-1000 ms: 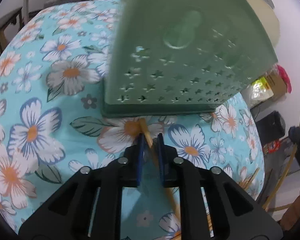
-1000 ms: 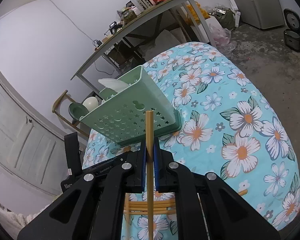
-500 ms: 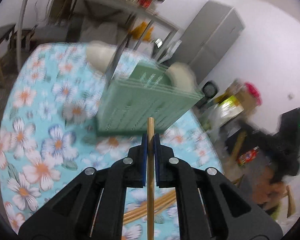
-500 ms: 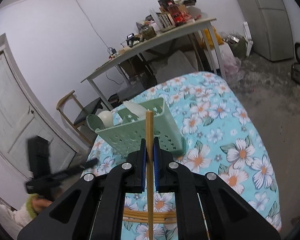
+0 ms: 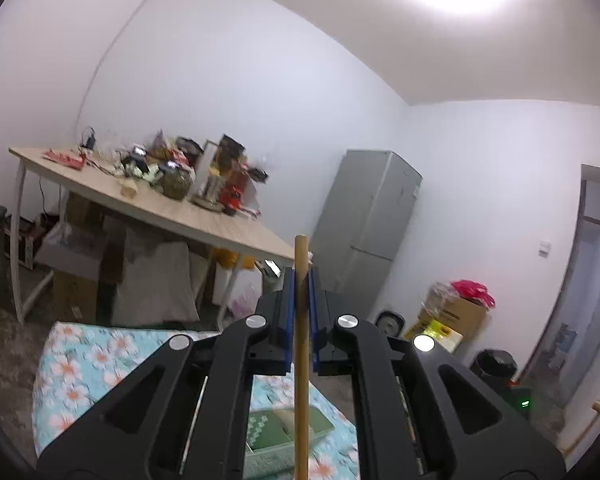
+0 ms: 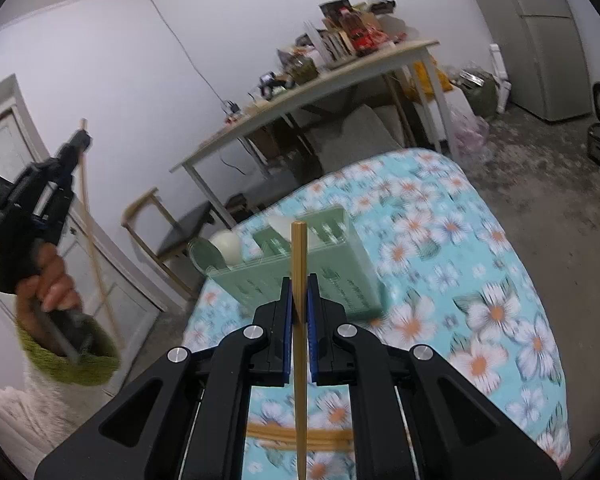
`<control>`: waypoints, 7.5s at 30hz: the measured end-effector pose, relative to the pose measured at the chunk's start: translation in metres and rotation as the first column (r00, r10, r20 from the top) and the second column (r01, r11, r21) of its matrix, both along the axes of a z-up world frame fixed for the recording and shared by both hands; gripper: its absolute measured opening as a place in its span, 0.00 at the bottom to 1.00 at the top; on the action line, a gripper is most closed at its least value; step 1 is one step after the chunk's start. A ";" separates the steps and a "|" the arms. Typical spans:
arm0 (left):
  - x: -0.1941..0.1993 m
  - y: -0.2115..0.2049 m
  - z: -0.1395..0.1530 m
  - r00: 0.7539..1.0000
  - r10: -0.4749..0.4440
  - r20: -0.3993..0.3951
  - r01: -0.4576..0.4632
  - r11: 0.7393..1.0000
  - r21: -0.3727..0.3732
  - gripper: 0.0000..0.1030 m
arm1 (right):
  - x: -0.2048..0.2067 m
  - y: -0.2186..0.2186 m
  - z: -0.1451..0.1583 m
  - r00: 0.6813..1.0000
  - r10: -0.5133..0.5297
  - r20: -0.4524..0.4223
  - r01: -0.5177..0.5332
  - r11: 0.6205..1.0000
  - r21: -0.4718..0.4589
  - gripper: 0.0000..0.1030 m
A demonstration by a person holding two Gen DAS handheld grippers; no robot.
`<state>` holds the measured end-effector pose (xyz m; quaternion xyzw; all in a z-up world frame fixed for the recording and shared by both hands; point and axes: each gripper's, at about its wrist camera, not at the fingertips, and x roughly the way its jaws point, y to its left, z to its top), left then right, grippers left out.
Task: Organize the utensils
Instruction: 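Carry the chopsticks upright above the caddy with both grippers, then lower the chopstick into the caddy and open the right gripper, then lower the wooden chopstick into the caddy and open the left gripper, then move both open grippers down to the loose chopsticks beside the caddy, then close the right gripper on one chopstick while the left closes on another, then lift both held chopsticks and carry the left one above the caddy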
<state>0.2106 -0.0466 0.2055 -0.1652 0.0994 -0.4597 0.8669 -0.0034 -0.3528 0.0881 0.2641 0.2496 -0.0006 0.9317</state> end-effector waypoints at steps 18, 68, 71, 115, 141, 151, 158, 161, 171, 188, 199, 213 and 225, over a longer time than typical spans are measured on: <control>-0.005 0.040 -0.028 0.994 0.082 -0.068 -0.083 0.996 -0.020 0.05 | 0.128 0.024 0.120 0.935 0.130 0.331 -0.031 0.957 -0.287 0.07; 0.056 -0.092 -0.051 0.954 0.299 0.032 -0.292 0.946 -0.140 0.06 | 0.024 -0.060 -0.035 0.996 -0.082 0.024 0.083 0.995 -0.048 0.51; 0.050 -0.102 -0.059 0.945 0.320 0.067 -0.312 0.944 -0.109 0.06 | 0.023 -0.062 -0.037 0.996 -0.085 0.021 0.086 0.996 -0.039 0.51; -0.090 -0.015 -0.208 0.961 -0.176 -0.212 0.270 0.757 0.595 0.60 | -0.063 -0.009 -0.151 0.940 -0.056 -0.337 0.157 0.947 0.281 0.44; -0.096 -0.063 -0.278 0.915 -0.210 -0.344 0.401 0.562 0.724 0.14 | -0.059 -0.046 -0.198 0.904 -0.158 -0.398 0.340 0.830 0.443 0.17; -0.093 -0.065 -0.273 0.907 -0.226 -0.356 0.420 0.556 0.717 0.14 | -0.051 -0.047 -0.197 0.909 -0.139 -0.392 0.321 0.835 0.447 0.16; -0.096 -0.075 -0.270 0.882 -0.263 -0.391 0.469 0.554 0.687 0.14 | -0.051 -0.050 -0.199 0.914 -0.124 -0.386 0.305 0.838 0.453 0.15; -0.096 -0.079 -0.271 0.874 -0.265 -0.407 0.483 0.562 0.672 0.14 | -0.045 -0.049 -0.198 0.915 -0.114 -0.386 0.294 0.844 0.448 0.15; -0.089 -0.078 -0.267 0.849 -0.260 -0.461 0.516 0.600 0.611 0.14 | -0.021 -0.045 -0.197 0.919 -0.080 -0.386 0.253 0.871 0.421 0.07; -0.105 -0.111 -0.276 0.841 -0.341 -0.419 0.540 0.501 0.677 0.16 | -0.040 -0.064 -0.198 0.912 -0.146 -0.384 0.314 0.851 0.422 0.06; -0.115 -0.132 -0.278 0.860 -0.357 -0.364 0.498 0.434 0.751 0.14 | -0.041 -0.062 -0.200 0.915 -0.147 -0.375 0.313 0.845 0.434 0.06; -0.047 -0.088 -0.269 0.919 -0.076 -0.387 0.364 0.543 0.757 0.11 | -0.002 -0.055 -0.189 0.917 -0.047 -0.396 0.208 0.904 0.374 0.08; -0.033 -0.130 -0.276 0.920 -0.098 -0.379 0.373 0.510 0.775 0.20 | 0.030 -0.056 -0.177 0.888 -0.041 -0.457 0.154 0.965 0.212 0.23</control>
